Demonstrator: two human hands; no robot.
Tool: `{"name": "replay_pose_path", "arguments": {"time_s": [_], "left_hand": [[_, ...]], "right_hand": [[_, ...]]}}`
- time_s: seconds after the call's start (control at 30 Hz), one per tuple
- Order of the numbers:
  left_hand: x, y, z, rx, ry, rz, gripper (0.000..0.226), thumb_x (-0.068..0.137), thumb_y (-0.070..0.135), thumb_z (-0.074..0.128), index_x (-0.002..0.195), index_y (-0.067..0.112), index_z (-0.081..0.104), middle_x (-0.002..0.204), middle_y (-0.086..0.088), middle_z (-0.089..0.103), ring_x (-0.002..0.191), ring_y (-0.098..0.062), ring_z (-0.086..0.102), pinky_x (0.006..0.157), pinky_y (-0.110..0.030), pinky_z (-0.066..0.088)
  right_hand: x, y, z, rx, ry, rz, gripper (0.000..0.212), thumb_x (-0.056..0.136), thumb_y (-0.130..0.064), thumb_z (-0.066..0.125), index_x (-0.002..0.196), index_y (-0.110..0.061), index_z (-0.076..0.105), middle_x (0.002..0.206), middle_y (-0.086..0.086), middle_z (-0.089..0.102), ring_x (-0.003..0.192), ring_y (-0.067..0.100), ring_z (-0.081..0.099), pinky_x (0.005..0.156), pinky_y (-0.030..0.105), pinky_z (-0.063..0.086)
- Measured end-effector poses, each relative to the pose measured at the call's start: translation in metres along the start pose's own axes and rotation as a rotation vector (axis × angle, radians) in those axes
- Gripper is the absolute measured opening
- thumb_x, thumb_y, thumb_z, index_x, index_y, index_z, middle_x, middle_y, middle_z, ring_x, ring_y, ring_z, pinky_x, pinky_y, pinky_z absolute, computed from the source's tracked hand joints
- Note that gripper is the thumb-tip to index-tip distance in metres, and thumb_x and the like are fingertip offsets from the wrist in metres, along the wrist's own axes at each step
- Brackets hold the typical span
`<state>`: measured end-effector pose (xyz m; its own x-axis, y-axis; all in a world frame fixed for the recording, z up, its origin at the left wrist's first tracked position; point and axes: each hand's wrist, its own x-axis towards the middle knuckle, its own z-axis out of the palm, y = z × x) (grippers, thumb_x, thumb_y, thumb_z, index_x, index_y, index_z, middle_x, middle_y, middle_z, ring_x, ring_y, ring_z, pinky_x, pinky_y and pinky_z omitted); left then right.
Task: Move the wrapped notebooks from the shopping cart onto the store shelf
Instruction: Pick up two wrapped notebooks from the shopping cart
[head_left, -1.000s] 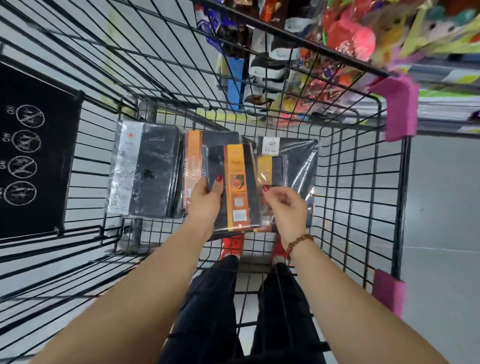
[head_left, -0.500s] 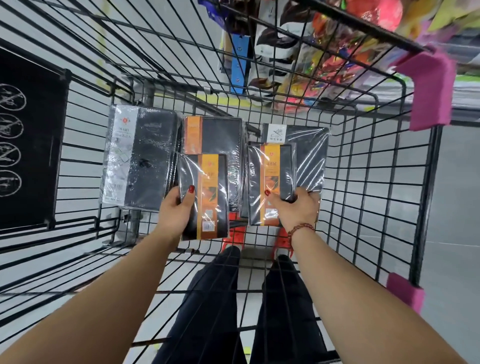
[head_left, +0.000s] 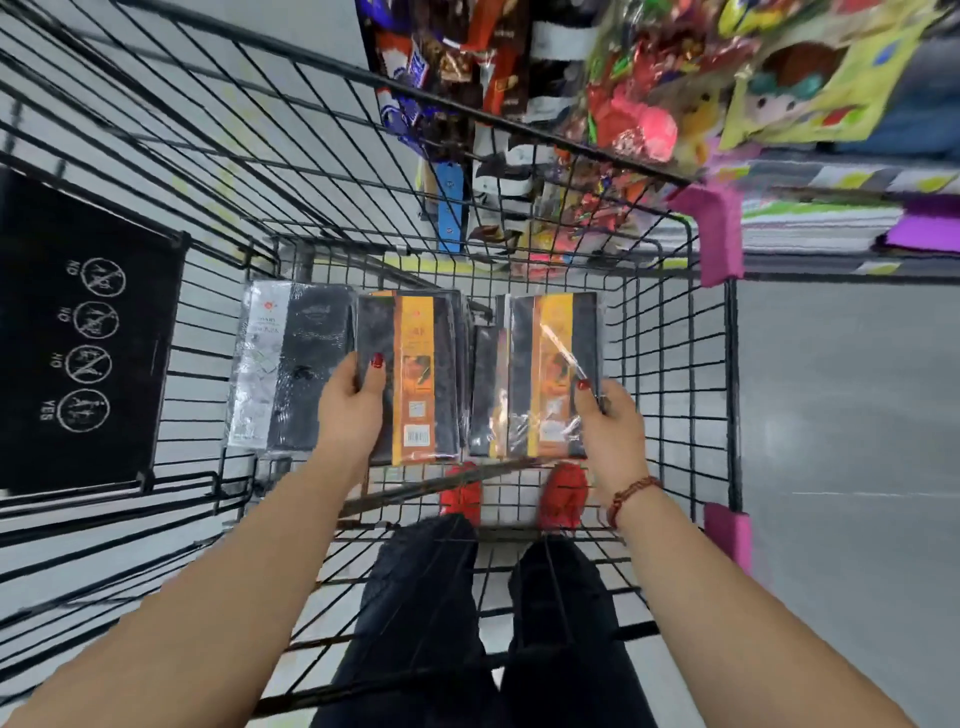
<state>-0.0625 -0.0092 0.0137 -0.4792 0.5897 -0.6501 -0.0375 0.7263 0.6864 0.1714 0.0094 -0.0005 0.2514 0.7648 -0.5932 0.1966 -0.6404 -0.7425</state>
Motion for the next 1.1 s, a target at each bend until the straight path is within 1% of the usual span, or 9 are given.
{"name": "replay_pose_path", "arguments": {"time_s": [0.13, 0.3, 0.37, 0.5, 0.63, 0.73, 0.87, 1.0, 1.1], "left_hand": [[-0.027, 0.046, 0.001, -0.037, -0.069, 0.173, 0.039, 0.096, 0.029, 0.047, 0.134, 0.040, 0.045, 0.121, 0.009, 0.063, 0.110, -0.013, 0.061, 0.095, -0.038, 0.049], [-0.065, 0.119, 0.017, -0.093, -0.167, 0.378, 0.047, 0.086, 0.044, 0.055, 0.121, 0.068, 0.035, 0.133, 0.003, 0.058, 0.118, -0.019, 0.058, 0.098, -0.047, 0.047], [-0.078, 0.143, 0.028, -0.104, -0.236, 0.433, 0.052, 0.085, 0.044, 0.056, 0.128, 0.063, 0.035, 0.137, 0.002, 0.054, 0.122, -0.023, 0.055, 0.101, -0.049, 0.045], [-0.114, 0.174, 0.058, -0.104, -0.356, 0.547, 0.048, 0.088, 0.039, 0.057, 0.131, 0.053, 0.040, 0.138, -0.002, 0.054, 0.124, -0.028, 0.053, 0.101, -0.049, 0.045], [-0.146, 0.186, 0.090, -0.052, -0.455, 0.596, 0.054, 0.077, 0.053, 0.057, 0.126, 0.064, 0.038, 0.139, -0.001, 0.053, 0.123, -0.030, 0.053, 0.099, -0.054, 0.045], [-0.179, 0.190, 0.119, -0.050, -0.450, 0.631, 0.049, 0.093, 0.030, 0.055, 0.133, 0.052, 0.039, 0.132, -0.009, 0.058, 0.115, -0.033, 0.058, 0.093, -0.047, 0.050], [-0.220, 0.183, 0.167, -0.089, -0.449, 0.612, 0.051, 0.095, 0.017, 0.054, 0.138, 0.040, 0.041, 0.116, -0.014, 0.065, 0.081, -0.023, 0.065, 0.057, -0.023, 0.052], [-0.266, 0.171, 0.219, -0.134, -0.461, 0.601, 0.050, 0.094, 0.015, 0.055, 0.135, 0.041, 0.044, 0.113, -0.004, 0.069, 0.082, -0.013, 0.069, 0.060, -0.021, 0.050], [-0.300, 0.162, 0.261, -0.144, -0.499, 0.595, 0.050, 0.094, 0.015, 0.055, 0.136, 0.040, 0.045, 0.116, -0.005, 0.068, 0.090, -0.019, 0.070, 0.070, -0.030, 0.054]], "right_hand": [[-0.029, -0.052, -0.028, 0.114, 0.047, -0.105, 0.015, 0.097, -0.018, 0.047, 0.092, -0.007, 0.057, 0.071, -0.004, 0.050, 0.060, 0.007, 0.046, 0.057, 0.018, 0.041], [-0.062, -0.103, -0.082, 0.321, 0.199, -0.241, 0.021, 0.095, -0.019, 0.053, 0.074, -0.014, 0.052, 0.053, -0.008, 0.042, 0.044, 0.004, 0.038, 0.049, 0.024, 0.034], [-0.073, -0.116, -0.104, 0.360, 0.260, -0.323, 0.022, 0.093, -0.020, 0.055, 0.071, -0.017, 0.054, 0.052, -0.010, 0.041, 0.047, 0.006, 0.037, 0.051, 0.027, 0.034], [-0.095, -0.140, -0.144, 0.442, 0.336, -0.467, 0.018, 0.092, -0.010, 0.055, 0.101, -0.021, 0.066, 0.085, -0.010, 0.066, 0.075, 0.004, 0.062, 0.073, 0.026, 0.054], [-0.105, -0.138, -0.191, 0.470, 0.371, -0.505, 0.037, 0.091, -0.010, 0.057, 0.124, -0.028, 0.055, 0.118, 0.004, 0.062, 0.101, 0.013, 0.059, 0.094, 0.033, 0.049], [-0.103, -0.124, -0.230, 0.531, 0.393, -0.494, 0.032, 0.091, -0.013, 0.058, 0.121, -0.025, 0.058, 0.114, 0.006, 0.064, 0.096, 0.013, 0.061, 0.085, 0.030, 0.051], [-0.106, -0.104, -0.292, 0.625, 0.426, -0.520, 0.032, 0.092, -0.004, 0.054, 0.122, -0.014, 0.058, 0.096, -0.005, 0.071, 0.080, 0.003, 0.066, 0.073, 0.021, 0.053], [-0.113, -0.077, -0.364, 0.641, 0.433, -0.512, 0.030, 0.092, -0.004, 0.054, 0.103, -0.031, 0.062, 0.076, -0.013, 0.073, 0.069, 0.001, 0.066, 0.065, 0.019, 0.055], [-0.117, -0.062, -0.420, 0.637, 0.430, -0.501, 0.031, 0.092, -0.004, 0.053, 0.098, -0.033, 0.061, 0.069, -0.010, 0.073, 0.063, 0.003, 0.066, 0.059, 0.020, 0.055]]}}
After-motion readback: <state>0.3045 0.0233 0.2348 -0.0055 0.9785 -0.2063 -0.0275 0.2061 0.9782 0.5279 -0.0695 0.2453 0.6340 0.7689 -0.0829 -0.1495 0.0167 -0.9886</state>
